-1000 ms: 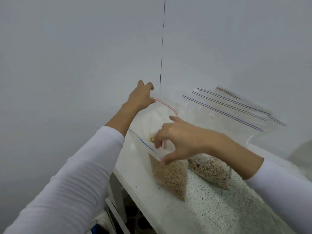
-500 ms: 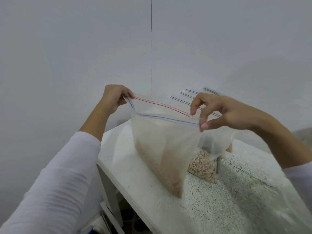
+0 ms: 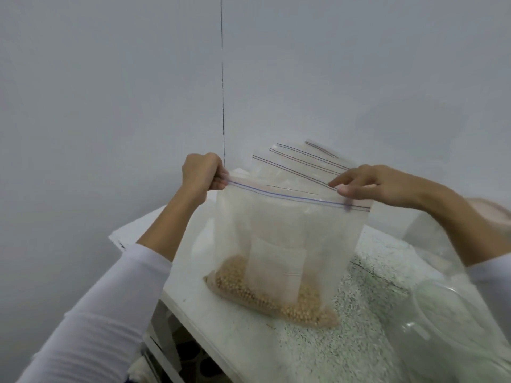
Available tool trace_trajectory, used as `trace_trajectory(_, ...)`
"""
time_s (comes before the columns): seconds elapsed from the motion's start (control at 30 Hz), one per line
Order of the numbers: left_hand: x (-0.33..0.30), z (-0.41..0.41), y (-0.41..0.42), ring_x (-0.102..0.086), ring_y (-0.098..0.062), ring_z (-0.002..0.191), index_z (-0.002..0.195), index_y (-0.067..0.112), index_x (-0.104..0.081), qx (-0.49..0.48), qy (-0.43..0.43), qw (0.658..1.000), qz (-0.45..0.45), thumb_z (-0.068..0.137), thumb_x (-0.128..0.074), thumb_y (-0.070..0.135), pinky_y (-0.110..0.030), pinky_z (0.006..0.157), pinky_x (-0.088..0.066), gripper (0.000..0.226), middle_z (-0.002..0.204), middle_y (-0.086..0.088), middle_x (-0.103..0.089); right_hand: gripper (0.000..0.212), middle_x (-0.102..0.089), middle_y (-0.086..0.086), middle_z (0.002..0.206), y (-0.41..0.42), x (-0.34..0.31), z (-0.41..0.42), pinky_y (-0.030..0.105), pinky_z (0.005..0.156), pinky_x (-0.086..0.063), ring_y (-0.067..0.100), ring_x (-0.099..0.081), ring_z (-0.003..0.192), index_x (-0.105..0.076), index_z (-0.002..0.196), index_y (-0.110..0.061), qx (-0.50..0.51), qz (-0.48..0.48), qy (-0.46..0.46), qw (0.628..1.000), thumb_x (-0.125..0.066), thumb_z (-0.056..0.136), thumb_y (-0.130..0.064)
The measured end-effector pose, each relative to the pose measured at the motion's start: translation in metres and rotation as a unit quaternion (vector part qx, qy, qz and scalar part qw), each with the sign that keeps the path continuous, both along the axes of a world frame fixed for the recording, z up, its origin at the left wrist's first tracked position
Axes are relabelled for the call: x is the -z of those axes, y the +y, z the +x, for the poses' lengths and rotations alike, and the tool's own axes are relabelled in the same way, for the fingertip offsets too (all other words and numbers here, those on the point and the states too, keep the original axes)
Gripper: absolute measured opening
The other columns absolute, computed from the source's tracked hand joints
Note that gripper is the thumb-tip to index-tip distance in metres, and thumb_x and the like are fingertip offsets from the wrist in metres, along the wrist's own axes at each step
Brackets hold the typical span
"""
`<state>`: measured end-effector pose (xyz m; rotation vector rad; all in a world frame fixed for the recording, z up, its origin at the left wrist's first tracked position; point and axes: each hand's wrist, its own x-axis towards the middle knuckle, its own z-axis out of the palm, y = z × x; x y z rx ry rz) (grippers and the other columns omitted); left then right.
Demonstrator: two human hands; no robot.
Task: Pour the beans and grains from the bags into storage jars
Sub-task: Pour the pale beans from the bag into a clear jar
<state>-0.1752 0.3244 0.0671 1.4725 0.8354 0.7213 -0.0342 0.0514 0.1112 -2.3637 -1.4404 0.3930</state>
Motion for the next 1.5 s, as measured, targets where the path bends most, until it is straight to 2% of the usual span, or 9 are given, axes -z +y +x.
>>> trace_trajectory(0.2, -0.005, -0.007, 0.001, -0.055, -0.021, 0.039, 0.064, -0.005, -0.057, 0.115, -0.049, 0.991, -0.045, 0.078, -0.032, -0.003, -0.021, 0.041, -0.048, 0.029, 0.059, -0.016, -0.059, 0.071, -0.041, -0.012, 0.142, 0.045, 0.009, -0.017, 0.039, 0.111, -0.029, 0.006, -0.035, 0.131, -0.067, 0.087, -0.04, -0.049, -0.022, -0.08, 0.995, -0.038, 0.054, -0.095)
trace_trajectory(0.4, 0.0, -0.021, 0.015, -0.067, -0.014, 0.06, 0.08, -0.003, -0.061, 0.282, -0.018, 0.958, 0.053, 0.083, -0.041, -0.022, -0.017, 0.063, -0.055, 0.027, 0.063, -0.009, -0.066, 0.042, -0.04, -0.007, 0.144, 0.096, 0.013, -0.038, 0.031, 0.109, -0.029, 0.009, -0.038, 0.13, -0.064, 0.094, -0.027, -0.074, -0.009, -0.047, 0.996, -0.059, 0.075, -0.064)
trace_trajectory(0.57, -0.005, -0.028, 0.019, -0.062, -0.01, 0.052, 0.085, -0.007, -0.064, 0.298, 0.014, 0.945, 0.137, 0.084, -0.065, -0.003, -0.014, 0.055, -0.051, 0.003, 0.059, -0.003, -0.067, 0.032, -0.066, 0.017, 0.089, 0.124, 0.018, -0.046, 0.025, 0.067, -0.033, 0.017, -0.055, 0.074, -0.068, 0.082, -0.001, -0.064, 0.029, -0.015, 0.997, -0.071, 0.082, -0.033)
trace_trajectory(0.63, -0.009, -0.028, 0.017, -0.053, -0.009, 0.041, 0.083, -0.007, -0.065, 0.268, 0.027, 0.946, 0.18, 0.082, -0.069, 0.0, -0.016, 0.043, -0.043, 0.008, 0.052, -0.001, -0.064, 0.03, -0.052, -0.002, 0.05, 0.125, 0.013, -0.053, 0.014, 0.051, -0.028, 0.002, -0.039, 0.05, -0.063, 0.065, -0.006, -0.051, 0.042, 0.004, 0.998, -0.071, 0.083, -0.028)
trace_trajectory(0.7, -0.012, -0.028, 0.013, -0.045, -0.01, 0.037, 0.079, -0.006, -0.067, 0.251, 0.021, 0.948, 0.196, 0.079, -0.073, 0.002, -0.018, 0.039, -0.035, 0.01, 0.055, -0.003, -0.066, 0.032, -0.036, -0.01, 0.044, 0.127, 0.009, -0.056, 0.012, 0.042, -0.025, 0.005, -0.034, 0.042, -0.062, 0.067, -0.001, -0.039, 0.06, 0.026, 0.997, -0.071, 0.085, -0.026)
trace_trajectory(0.9, -0.022, -0.024, 0.001, -0.035, -0.008, 0.038, 0.07, 0.005, -0.071, 0.254, -0.001, 0.939, 0.233, 0.075, -0.077, 0.006, -0.017, 0.043, -0.033, 0.008, 0.061, -0.003, -0.07, 0.026, -0.061, 0.006, 0.059, 0.122, 0.003, -0.063, 0.009, 0.043, -0.028, 0.0, -0.047, 0.04, -0.072, 0.075, -0.001, -0.008, 0.057, 0.01, 0.998, -0.075, 0.08, -0.026)
trace_trajectory(1.03, -0.028, -0.018, -0.008, -0.035, -0.008, 0.038, 0.071, 0.003, -0.071, 0.265, -0.021, 0.932, 0.246, 0.074, -0.077, 0.006, -0.015, 0.042, -0.031, 0.008, 0.061, -0.003, -0.07, 0.031, -0.06, 0.006, 0.053, 0.112, -0.003, -0.064, 0.01, 0.044, -0.028, 0.002, -0.05, 0.042, -0.066, 0.047, -0.023, 0.01, 0.081, 0.012, 0.997, -0.08, 0.074, -0.026)
trace_trajectory(1.23, -0.04, -0.006, -0.03, -0.045, -0.004, 0.039, 0.072, 0.0, -0.071, 0.277, -0.064, 0.923, 0.259, 0.075, -0.077, 0.004, -0.015, 0.042, -0.031, 0.008, 0.069, -0.015, -0.07, 0.012, -0.052, -0.009, 0.038, 0.099, -0.008, -0.065, 0.009, 0.042, -0.031, 0.001, -0.047, 0.041, -0.077, 0.072, -0.012, 0.085, 0.143, 0.003, 0.986, -0.08, 0.073, -0.024)
trace_trajectory(1.5, -0.034, 0.005, -0.017, -0.065, -0.01, 0.09, 0.098, 0.013, -0.069, 0.284, -0.155, 0.919, 0.227, 0.089, -0.063, 0.02, -0.021, 0.083, -0.05, 0.013, 0.095, 0.005, -0.072, 0.009, -0.059, -0.008, 0.046, 0.066, -0.051, -0.058, 0.009, 0.05, -0.038, 0.004, -0.048, 0.049, -0.076, 0.069, -0.009, 0.126, 0.249, 0.006, 0.96, -0.078, 0.075, -0.016)
